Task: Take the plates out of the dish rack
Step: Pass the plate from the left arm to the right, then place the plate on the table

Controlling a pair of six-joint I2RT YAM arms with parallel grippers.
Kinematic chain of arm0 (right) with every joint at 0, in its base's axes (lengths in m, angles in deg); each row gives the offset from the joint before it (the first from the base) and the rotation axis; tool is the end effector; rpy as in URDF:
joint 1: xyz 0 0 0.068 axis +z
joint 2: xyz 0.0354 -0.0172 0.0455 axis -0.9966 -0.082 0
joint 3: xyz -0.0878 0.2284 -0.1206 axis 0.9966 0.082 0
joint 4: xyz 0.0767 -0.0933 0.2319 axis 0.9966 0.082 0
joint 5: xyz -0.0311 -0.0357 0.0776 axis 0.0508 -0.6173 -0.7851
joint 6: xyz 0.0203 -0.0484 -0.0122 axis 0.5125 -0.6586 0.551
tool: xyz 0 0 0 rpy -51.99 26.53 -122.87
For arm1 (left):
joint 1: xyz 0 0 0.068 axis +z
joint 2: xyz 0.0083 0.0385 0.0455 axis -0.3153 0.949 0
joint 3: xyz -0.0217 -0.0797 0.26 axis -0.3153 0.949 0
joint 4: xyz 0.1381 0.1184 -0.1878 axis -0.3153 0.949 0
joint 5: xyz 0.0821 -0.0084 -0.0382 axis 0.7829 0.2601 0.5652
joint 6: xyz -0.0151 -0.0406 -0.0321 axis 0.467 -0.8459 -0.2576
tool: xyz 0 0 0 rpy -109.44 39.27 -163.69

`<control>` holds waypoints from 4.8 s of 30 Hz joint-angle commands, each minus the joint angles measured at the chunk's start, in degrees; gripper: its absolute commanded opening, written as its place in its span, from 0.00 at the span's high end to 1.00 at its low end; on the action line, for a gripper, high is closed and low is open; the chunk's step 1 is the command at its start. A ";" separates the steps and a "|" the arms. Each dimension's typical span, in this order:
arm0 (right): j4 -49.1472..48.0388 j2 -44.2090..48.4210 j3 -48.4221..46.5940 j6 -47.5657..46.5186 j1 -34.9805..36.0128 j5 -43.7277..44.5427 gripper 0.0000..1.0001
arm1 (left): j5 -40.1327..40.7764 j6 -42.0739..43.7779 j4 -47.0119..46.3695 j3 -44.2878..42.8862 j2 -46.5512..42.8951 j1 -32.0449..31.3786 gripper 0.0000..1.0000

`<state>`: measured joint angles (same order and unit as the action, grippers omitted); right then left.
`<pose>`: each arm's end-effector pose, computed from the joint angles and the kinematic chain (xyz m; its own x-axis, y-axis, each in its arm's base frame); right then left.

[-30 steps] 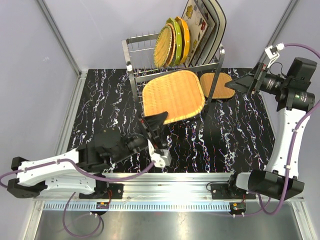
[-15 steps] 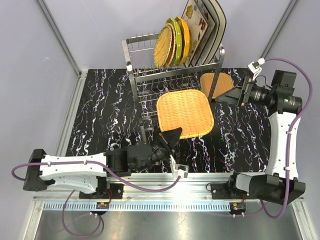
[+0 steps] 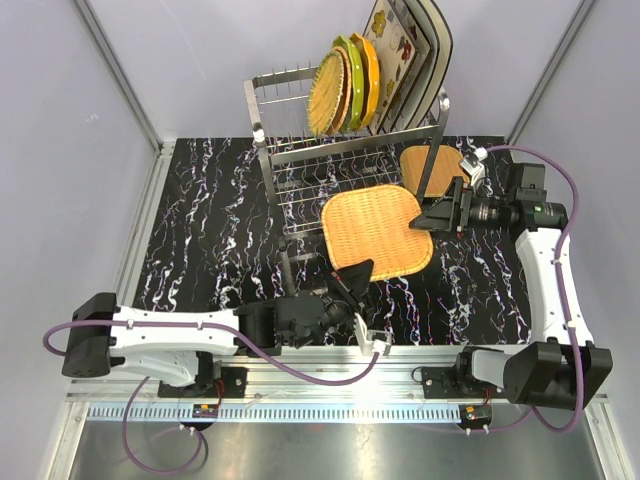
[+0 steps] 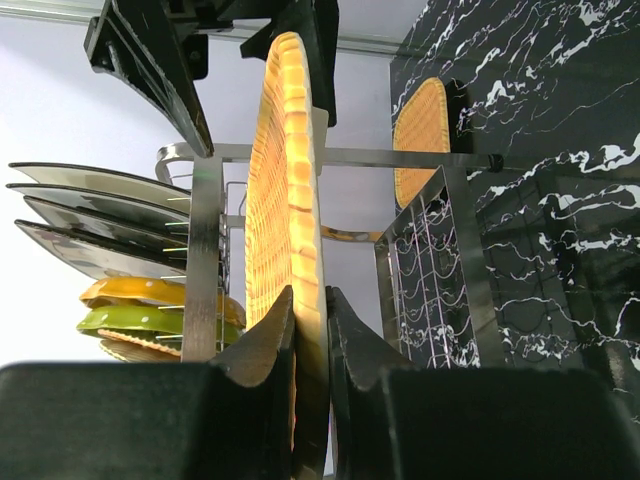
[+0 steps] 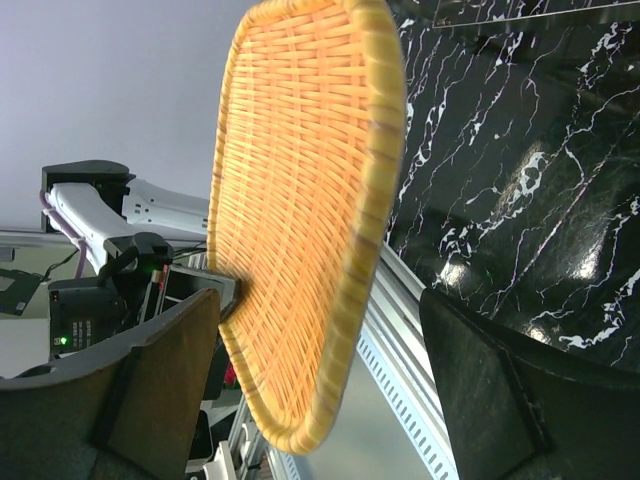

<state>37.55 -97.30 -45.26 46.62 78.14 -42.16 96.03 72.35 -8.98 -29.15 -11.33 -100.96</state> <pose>0.2306 0.0046 0.3586 -0.8475 0.1607 -0.5059 -0.4116 0.4031 0.8174 0.0507 -0.2757 0.3145 0.8284 0.5328 -0.1728 0.1980 0.0100 0.9801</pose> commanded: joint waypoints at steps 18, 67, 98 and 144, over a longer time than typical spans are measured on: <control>-10.59 1.31 6.99 6.67 3.29 0.08 0.79 | 1.08 -2.59 -16.90 1.32 4.97 -0.47 1.00; 5.06 -10.20 -7.50 -21.71 -21.58 8.34 1.00 | 21.29 -57.51 -13.66 17.49 -12.43 0.67 0.01; -8.12 -34.10 -32.28 -17.07 -23.87 18.19 1.00 | 23.41 -77.30 1.47 16.35 -21.40 7.08 0.01; -26.50 -74.98 -68.94 -1.06 -11.04 17.22 0.98 | 12.34 -87.40 4.72 9.41 -13.40 18.95 0.01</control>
<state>15.71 -172.60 -110.53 43.91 66.88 -21.86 109.60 -13.40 -1.72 -17.23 -25.21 -82.54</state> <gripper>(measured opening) 0.175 0.985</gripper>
